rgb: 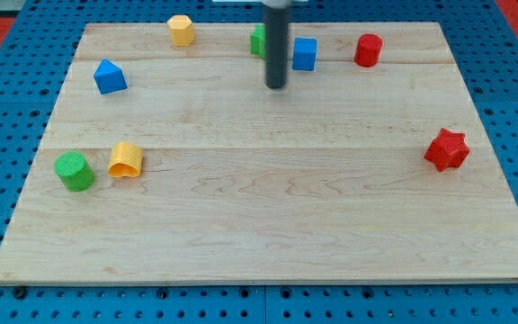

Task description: Move the red circle and red star towards the left side

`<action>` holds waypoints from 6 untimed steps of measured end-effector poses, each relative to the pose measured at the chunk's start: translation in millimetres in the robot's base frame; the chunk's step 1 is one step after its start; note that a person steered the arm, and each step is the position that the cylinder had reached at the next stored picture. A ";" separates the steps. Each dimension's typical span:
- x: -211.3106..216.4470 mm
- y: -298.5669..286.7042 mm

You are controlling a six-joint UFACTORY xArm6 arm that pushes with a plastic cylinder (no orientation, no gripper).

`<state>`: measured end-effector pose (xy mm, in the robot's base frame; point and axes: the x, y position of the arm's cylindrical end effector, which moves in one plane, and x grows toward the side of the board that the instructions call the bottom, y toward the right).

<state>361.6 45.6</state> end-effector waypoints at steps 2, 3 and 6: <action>113.9 81.4; -19.6 73.2; -47.4 162.5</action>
<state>314.1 208.1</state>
